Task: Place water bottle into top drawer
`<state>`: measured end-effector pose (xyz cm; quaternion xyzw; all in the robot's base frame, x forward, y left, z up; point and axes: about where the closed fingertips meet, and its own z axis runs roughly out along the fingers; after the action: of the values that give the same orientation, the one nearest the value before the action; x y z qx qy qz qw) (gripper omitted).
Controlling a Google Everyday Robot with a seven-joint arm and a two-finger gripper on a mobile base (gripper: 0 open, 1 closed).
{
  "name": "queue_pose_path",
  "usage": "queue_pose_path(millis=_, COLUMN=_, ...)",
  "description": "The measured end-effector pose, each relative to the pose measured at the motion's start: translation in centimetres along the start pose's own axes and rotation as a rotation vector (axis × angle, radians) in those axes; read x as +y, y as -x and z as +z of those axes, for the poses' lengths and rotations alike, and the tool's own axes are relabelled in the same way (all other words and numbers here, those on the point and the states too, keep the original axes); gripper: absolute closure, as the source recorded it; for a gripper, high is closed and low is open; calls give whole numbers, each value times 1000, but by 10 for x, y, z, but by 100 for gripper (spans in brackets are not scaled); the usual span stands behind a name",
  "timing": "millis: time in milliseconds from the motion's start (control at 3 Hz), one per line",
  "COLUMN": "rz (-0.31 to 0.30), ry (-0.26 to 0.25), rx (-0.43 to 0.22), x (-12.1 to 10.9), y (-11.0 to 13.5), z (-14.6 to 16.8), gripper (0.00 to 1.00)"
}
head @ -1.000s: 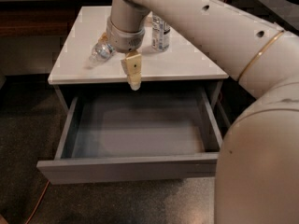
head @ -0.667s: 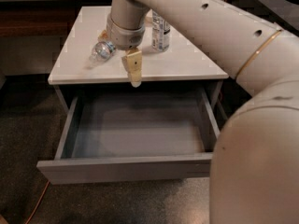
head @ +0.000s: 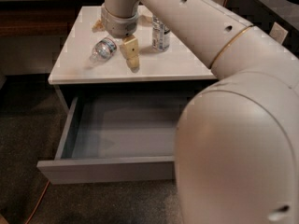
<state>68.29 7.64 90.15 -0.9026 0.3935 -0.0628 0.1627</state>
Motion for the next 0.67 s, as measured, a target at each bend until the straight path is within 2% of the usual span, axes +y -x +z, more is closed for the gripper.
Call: queue_pose_path(millis=667, rz=-145, ry=8, rx=66, x=-49, y=-10, z=11, gripper=0)
